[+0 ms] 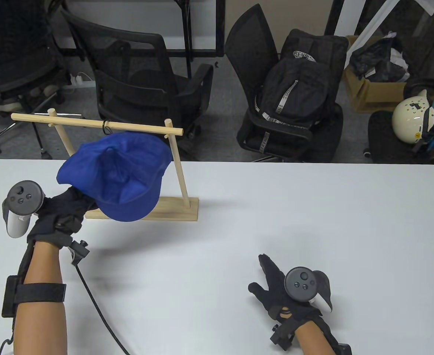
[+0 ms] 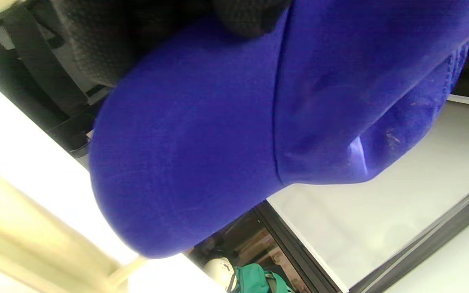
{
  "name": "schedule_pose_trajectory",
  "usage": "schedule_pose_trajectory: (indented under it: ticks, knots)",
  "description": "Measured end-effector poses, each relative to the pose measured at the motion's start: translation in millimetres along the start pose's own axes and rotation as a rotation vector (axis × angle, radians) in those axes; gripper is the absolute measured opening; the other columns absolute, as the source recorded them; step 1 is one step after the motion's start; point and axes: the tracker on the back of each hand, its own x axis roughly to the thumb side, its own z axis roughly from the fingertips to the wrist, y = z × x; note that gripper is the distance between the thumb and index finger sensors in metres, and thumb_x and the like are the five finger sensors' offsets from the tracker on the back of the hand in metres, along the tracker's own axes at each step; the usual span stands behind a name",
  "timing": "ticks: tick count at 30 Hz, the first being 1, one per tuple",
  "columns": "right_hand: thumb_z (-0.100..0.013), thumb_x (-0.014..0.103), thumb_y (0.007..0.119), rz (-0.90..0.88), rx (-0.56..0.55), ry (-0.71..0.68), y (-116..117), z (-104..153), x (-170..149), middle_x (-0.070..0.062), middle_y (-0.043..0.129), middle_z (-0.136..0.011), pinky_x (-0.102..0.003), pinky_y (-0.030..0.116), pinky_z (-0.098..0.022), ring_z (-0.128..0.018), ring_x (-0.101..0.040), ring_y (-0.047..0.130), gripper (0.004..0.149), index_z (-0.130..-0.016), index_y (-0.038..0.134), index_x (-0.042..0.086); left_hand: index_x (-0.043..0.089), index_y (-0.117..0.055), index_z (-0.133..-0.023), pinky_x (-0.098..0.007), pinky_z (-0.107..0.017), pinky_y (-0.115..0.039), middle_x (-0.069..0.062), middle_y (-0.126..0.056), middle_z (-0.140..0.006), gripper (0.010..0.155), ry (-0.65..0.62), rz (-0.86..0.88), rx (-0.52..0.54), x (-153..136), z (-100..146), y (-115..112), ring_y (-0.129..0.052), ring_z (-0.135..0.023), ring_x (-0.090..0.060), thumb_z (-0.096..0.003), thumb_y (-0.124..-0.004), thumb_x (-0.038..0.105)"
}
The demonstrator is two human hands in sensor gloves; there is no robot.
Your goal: Hang the baseball cap on the s-hook
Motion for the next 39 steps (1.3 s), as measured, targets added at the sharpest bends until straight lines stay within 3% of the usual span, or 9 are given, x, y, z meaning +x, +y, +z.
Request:
schedule_pose_trajectory:
  ticks: [5, 14, 23, 39]
  knots:
    - [-0.054, 0.031, 0.075, 0.001, 0.001, 0.011, -0.7, 0.4, -1.3, -0.052, 0.04, -0.101, -0.079, 0.051, -0.056, -0.087, -0.071, 0.058, 0.084, -0.104, 0.029, -0.018, 0.021, -0.075, -0.101, -0.058, -0.067, -0.083, -0.01, -0.092, -0.1, 0.043, 0.069, 0.026, -0.003, -24.4, -4.2, -4.9, -0.096, -0.094, -0.041, -0.0583, -0.069, 0.019]
    - [-0.054, 0.031, 0.075, 0.008, 0.013, 0.015, -0.5, -0.1, -0.5, -0.052, 0.04, -0.1, -0.079, 0.051, -0.056, -0.087, -0.071, 0.058, 0.084, -0.104, 0.029, -0.018, 0.021, -0.076, -0.101, -0.058, -0.066, -0.084, -0.011, -0.092, -0.099, 0.043, 0.141, 0.05, -0.024, -66.7, 11.0, -17.5, -0.096, -0.094, -0.041, -0.0579, -0.068, 0.019]
    - [-0.054, 0.031, 0.075, 0.01, 0.017, 0.012, 0.5, -1.0, -1.3, -0.052, 0.04, -0.101, -0.079, 0.051, -0.056, -0.087, -0.071, 0.058, 0.084, -0.104, 0.029, -0.018, 0.021, -0.075, -0.101, -0.058, -0.066, -0.084, -0.011, -0.091, -0.1, 0.043, 0.173, 0.071, -0.037, -90.5, 20.3, -34.7, -0.096, -0.094, -0.041, -0.0579, -0.068, 0.019]
    - [-0.054, 0.031, 0.075, 0.006, 0.023, 0.022, 1.5, -0.9, -3.5, -0.052, 0.04, -0.101, -0.079, 0.051, -0.056, -0.087, -0.071, 0.058, 0.084, -0.104, 0.029, -0.019, 0.021, -0.07, -0.103, -0.061, -0.07, -0.077, -0.014, -0.085, -0.105, 0.044, 0.271, 0.196, -0.043, -124.1, 13.5, -69.1, -0.088, -0.1, -0.044, -0.059, -0.066, 0.02]
